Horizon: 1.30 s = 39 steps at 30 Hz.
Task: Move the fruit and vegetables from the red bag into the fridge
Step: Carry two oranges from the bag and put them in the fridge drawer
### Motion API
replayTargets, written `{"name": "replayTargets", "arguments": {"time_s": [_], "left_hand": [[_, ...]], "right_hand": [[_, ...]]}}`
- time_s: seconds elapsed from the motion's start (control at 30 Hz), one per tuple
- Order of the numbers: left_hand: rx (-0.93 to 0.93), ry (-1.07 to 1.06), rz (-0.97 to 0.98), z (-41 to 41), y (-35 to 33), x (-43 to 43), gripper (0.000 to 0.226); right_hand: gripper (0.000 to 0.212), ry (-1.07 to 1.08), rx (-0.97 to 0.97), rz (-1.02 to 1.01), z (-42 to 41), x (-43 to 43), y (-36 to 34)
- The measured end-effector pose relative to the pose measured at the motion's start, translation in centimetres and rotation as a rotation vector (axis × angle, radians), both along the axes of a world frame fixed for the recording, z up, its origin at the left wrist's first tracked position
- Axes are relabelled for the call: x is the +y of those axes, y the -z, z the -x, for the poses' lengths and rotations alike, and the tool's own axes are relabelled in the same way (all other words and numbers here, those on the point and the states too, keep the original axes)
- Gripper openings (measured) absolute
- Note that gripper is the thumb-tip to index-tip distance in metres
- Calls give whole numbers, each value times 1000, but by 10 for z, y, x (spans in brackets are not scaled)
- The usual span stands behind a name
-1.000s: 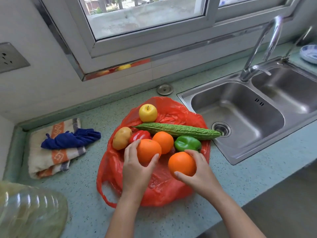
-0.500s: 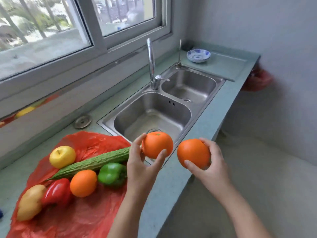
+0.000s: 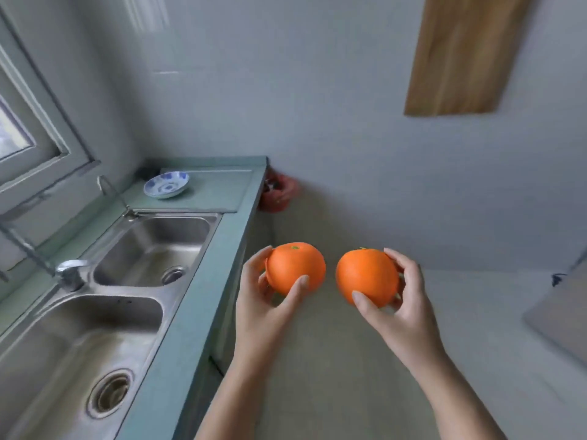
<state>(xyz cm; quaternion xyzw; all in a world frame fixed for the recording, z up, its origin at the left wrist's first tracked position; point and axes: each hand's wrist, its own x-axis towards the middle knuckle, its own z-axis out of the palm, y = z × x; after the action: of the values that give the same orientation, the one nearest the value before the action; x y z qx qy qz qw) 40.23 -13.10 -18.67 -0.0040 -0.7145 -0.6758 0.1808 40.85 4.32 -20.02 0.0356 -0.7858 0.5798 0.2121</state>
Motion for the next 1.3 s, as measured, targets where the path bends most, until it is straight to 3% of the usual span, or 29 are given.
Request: {"name": "replayTargets", "arguments": {"time_s": [0.23, 0.63, 1.03, 1.3], "left_hand": [[81, 293, -2, 50, -16, 150, 50], [9, 690, -7, 111, 9, 340, 49], [78, 868, -53, 286, -16, 535, 47], [51, 1016, -80, 336, -26, 645, 42]], "right_hand": [[72, 255, 85, -2, 16, 139, -17], [64, 657, 47, 20, 14, 303, 0], [66, 837, 76, -38, 169, 469, -45], [67, 979, 83, -34, 212, 558, -50]]}}
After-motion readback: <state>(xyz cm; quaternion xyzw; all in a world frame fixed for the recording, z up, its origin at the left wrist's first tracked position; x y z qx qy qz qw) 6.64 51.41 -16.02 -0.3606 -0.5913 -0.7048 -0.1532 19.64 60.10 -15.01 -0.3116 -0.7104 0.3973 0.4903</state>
